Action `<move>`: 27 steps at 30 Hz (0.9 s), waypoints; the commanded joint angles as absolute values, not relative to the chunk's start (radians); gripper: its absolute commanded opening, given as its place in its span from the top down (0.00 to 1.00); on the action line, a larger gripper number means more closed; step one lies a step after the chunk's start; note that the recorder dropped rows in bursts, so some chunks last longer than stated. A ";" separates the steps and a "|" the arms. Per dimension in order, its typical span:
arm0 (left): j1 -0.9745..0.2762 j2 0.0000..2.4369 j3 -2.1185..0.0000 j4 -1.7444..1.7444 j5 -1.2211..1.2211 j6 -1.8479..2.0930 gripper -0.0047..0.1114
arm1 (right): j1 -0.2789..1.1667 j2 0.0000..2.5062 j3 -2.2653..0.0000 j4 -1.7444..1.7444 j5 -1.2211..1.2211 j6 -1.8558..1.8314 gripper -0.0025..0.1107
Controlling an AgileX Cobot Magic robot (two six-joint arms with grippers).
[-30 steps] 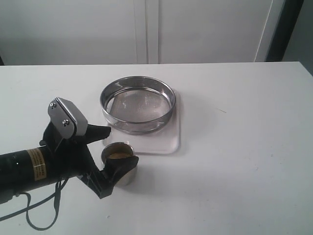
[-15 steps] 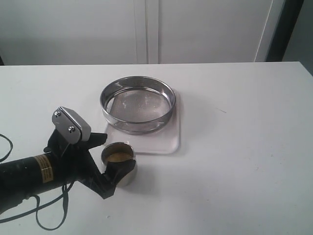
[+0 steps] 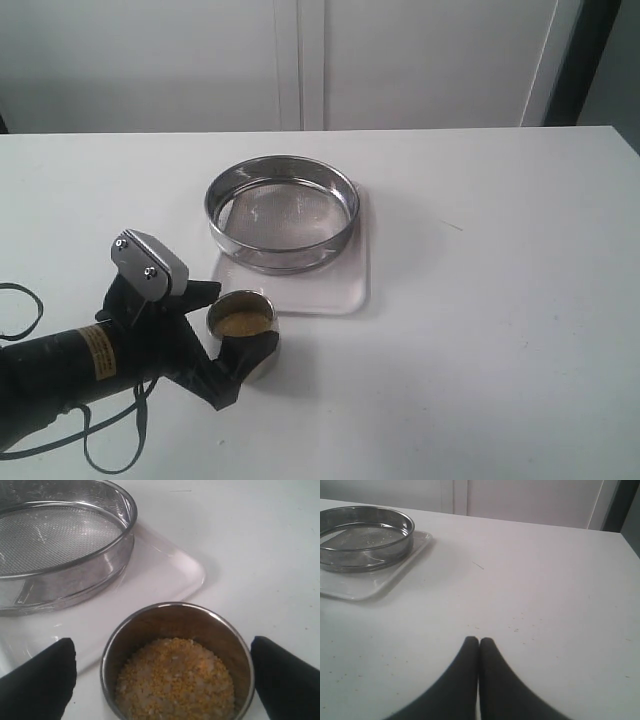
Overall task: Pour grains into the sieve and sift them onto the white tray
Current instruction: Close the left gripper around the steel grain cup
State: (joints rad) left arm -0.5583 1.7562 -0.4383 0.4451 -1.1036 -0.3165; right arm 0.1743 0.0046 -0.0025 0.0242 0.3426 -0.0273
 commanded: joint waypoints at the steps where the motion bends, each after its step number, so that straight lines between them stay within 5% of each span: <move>1: -0.561 1.759 -0.431 0.441 -1.143 -0.318 0.16 | 0.179 0.000 0.000 0.030 0.335 -0.022 0.98; 27: -0.561 1.826 -0.503 0.418 -1.164 -0.318 0.16 | 0.179 0.000 0.000 0.030 0.335 -0.022 0.98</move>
State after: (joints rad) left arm -0.5583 1.8275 -0.4993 0.4263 -1.1827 -0.3165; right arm 0.1743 0.0046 -0.0025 0.0242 0.3426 -0.0257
